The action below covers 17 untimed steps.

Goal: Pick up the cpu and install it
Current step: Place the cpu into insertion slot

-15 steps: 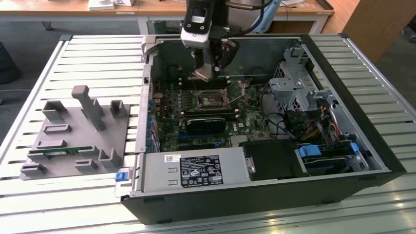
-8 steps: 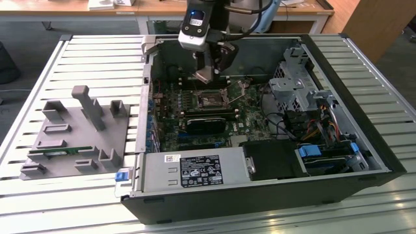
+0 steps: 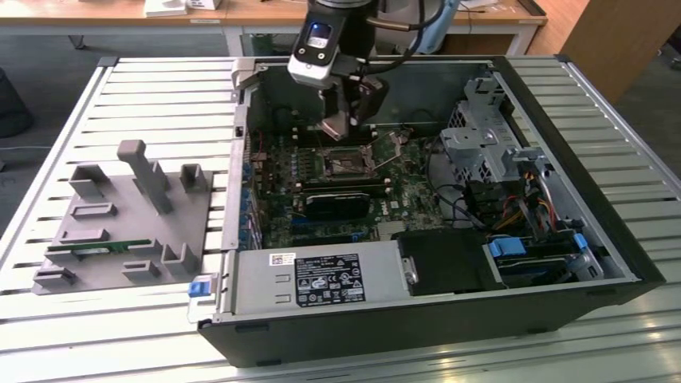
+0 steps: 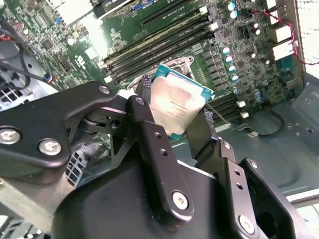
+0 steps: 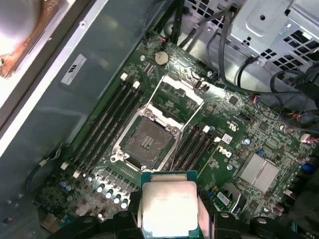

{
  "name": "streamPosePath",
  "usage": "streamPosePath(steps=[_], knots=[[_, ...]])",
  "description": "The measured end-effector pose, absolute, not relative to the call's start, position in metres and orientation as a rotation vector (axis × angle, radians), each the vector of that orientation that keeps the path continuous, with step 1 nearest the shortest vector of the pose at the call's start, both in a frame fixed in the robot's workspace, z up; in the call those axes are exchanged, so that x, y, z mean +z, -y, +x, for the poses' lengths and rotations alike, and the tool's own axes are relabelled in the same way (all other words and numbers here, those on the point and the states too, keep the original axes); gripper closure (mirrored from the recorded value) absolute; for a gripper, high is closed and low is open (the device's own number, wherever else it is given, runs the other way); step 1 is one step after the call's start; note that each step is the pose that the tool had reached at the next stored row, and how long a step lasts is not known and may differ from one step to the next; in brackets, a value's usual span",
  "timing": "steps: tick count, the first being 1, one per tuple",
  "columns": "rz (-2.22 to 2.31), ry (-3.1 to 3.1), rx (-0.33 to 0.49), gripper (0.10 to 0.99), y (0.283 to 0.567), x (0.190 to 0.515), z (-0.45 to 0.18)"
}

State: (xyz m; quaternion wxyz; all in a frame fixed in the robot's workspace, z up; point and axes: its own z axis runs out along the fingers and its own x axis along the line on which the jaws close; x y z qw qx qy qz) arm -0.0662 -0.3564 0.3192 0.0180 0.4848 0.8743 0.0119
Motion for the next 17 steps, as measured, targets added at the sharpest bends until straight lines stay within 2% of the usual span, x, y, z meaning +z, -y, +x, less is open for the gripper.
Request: streamPosePath(steps=[17], knots=[[1.819, -2.514, 0.03, 0.553, 0.356, 0.3, -0.065]])
